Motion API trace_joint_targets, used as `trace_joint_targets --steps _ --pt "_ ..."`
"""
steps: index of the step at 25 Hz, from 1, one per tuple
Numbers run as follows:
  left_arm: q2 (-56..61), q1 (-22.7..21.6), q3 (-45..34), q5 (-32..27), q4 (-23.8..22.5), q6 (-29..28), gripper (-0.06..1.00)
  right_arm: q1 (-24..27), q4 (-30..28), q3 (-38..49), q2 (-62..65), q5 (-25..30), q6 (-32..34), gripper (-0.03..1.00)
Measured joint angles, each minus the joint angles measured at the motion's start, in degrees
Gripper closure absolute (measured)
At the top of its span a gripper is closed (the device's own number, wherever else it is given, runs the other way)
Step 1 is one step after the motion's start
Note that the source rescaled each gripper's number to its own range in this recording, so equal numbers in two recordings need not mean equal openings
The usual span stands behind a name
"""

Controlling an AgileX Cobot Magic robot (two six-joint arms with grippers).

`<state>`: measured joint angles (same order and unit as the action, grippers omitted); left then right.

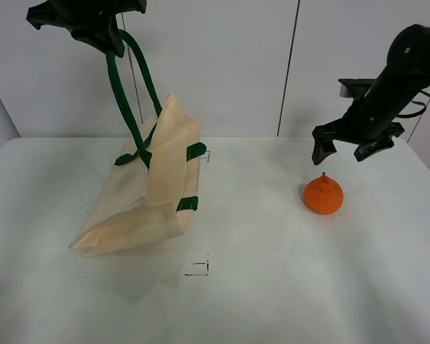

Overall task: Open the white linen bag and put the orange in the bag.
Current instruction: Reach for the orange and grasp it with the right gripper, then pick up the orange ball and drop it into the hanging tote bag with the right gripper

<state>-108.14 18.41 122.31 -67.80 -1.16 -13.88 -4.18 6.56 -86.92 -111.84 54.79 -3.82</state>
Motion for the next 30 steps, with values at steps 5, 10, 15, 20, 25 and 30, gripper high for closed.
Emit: trace_joint_targets --steps 5,10,15,20,25,30 --pt "0.0 0.0 0.0 0.0 0.0 0.0 0.94 0.0 0.0 -2.1 -8.3 0.4 0.1 -0.03" --pt "0.0 0.0 0.0 0.0 0.2 0.0 0.94 0.0 0.0 -2.1 -12.3 -0.5 0.1 -0.03" --pt "0.0 0.0 0.0 0.0 0.2 0.1 0.94 0.0 -0.2 -2.2 -12.8 -0.9 0.1 0.21" --pt "0.3 0.0 0.0 0.0 0.2 0.9 0.94 0.0 -0.2 -4.4 -12.5 2.7 -0.6 0.97" --pt "0.8 0.0 0.0 0.0 0.2 1.0 0.94 0.0 4.0 -13.5 -11.8 10.5 -1.0 0.95" --pt "0.8 0.0 0.0 0.0 0.2 1.0 0.94 -2.0 13.6 -26.8 -9.3 14.3 -3.4 0.95"
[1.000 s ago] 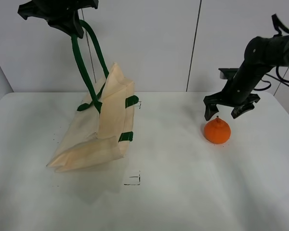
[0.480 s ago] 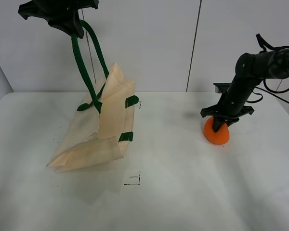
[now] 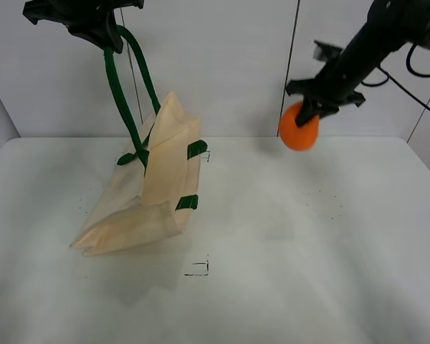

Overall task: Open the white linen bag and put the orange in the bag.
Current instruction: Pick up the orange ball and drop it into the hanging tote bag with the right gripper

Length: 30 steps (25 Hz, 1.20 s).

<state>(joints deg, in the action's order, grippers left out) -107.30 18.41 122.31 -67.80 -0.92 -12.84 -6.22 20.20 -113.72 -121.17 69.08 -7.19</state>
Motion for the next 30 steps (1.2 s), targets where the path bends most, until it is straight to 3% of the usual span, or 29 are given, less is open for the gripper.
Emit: trace_joint_targets --steps 5,8,13,20,26,30 --pt "0.0 0.0 0.0 0.0 0.0 0.0 0.94 -7.0 6.4 -7.9 0.4 -0.3 -0.3 0.95" --pt "0.0 0.0 -0.1 0.0 0.0 0.4 0.94 -14.0 7.2 -8.2 0.2 -3.0 -0.3 0.95" --pt "0.0 0.0 -0.1 0.0 0.0 0.4 0.94 -20.2 6.7 -8.2 -2.8 -4.5 -0.4 0.95" --pt "0.0 0.0 -0.1 0.0 0.0 0.4 0.94 -22.8 7.2 -8.2 -9.7 -7.0 -0.5 0.95" --pt "0.0 0.0 -0.1 0.0 0.0 0.4 0.94 -22.8 17.1 -8.2 -15.0 -12.2 -5.8 0.95" --pt "0.0 0.0 -0.1 0.0 0.0 0.4 0.94 -23.3 18.6 -8.2 -17.2 -12.8 -6.5 0.95"
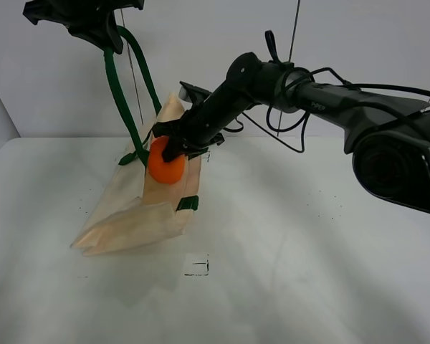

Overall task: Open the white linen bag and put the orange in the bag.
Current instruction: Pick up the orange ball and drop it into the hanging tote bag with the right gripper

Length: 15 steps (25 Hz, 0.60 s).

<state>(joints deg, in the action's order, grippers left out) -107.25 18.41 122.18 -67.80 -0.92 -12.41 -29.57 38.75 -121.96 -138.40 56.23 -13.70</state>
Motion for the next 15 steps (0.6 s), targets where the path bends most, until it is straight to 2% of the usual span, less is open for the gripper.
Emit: trace_joint_targets --steps 7,8,9,10,11,12,14,15 --pt "0.0 0.0 0.0 0.0 0.0 0.0 0.94 -0.1 0.1 0.0 -1.1 -1.5 0.0 0.94" --pt "0.0 0.0 0.0 0.0 0.0 0.0 0.94 -0.1 0.2 0.0 -1.1 -1.6 0.0 0.86" --pt "0.0 0.0 0.0 0.0 0.0 0.0 0.94 -0.2 0.2 0.0 -1.1 -1.6 0.0 0.71" --pt "0.0 0.0 0.0 0.0 0.0 0.0 0.94 -0.3 0.2 0.0 -1.1 -1.7 -0.3 0.53" --pt "0.0 0.0 0.0 0.0 0.0 0.0 0.94 -0.5 0.2 0.0 -1.1 -1.7 -0.7 0.31" --pt "0.0 0.0 0.0 0.0 0.0 0.0 0.94 -0.7 0.2 0.0 -1.1 -1.8 -1.1 0.16" --pt "0.0 0.0 0.0 0.0 0.0 0.0 0.94 -0.9 -0.5 -0.5 -1.2 -1.5 -1.3 0.04" --pt "0.0 0.0 0.0 0.0 0.0 0.0 0.94 -0.9 -1.5 -1.0 -1.2 -0.7 -1.2 0.01"
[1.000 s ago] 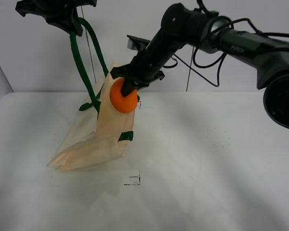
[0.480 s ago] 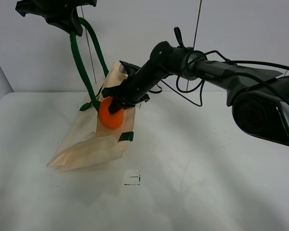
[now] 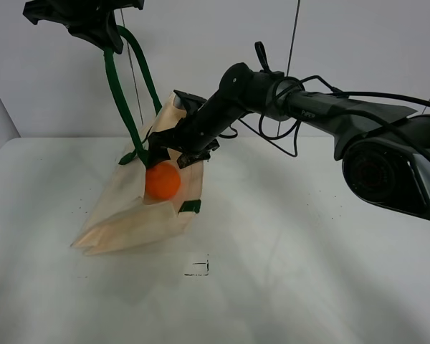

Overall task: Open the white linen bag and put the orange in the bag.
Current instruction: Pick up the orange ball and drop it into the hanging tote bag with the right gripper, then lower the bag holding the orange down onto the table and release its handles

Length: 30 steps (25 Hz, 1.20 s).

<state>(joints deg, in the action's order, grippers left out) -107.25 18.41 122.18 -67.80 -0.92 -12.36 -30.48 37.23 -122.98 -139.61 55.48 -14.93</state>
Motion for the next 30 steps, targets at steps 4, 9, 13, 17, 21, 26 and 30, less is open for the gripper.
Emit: trace_joint_targets --steps 4,9,13,17,21,26,30 --pt "0.1 0.0 0.0 0.0 0.1 0.0 0.94 0.0 -9.6 -5.1 0.0 7.4 5.4 -0.03" --pt "0.1 0.0 0.0 0.0 0.2 0.0 0.94 0.0 -25.6 -10.9 0.0 13.7 15.6 -0.03" --pt "0.1 0.0 0.0 0.0 0.2 0.0 0.94 0.5 -29.6 -11.1 0.0 14.1 16.7 -0.03" --pt "0.1 0.0 0.0 0.0 0.2 0.0 0.94 3.1 -32.5 -11.1 0.0 14.3 16.7 -0.03" --pt "0.1 0.0 0.0 0.0 0.2 0.0 0.94 9.1 -33.1 -11.1 0.0 14.3 16.5 -0.03" --pt "0.1 0.0 0.0 0.0 0.2 0.0 0.94 17.9 -33.3 -11.1 0.0 14.3 16.1 -0.03" --pt "0.1 0.0 0.0 0.0 0.2 0.0 0.94 24.0 -33.3 -11.1 0.0 14.3 16.1 -0.03"
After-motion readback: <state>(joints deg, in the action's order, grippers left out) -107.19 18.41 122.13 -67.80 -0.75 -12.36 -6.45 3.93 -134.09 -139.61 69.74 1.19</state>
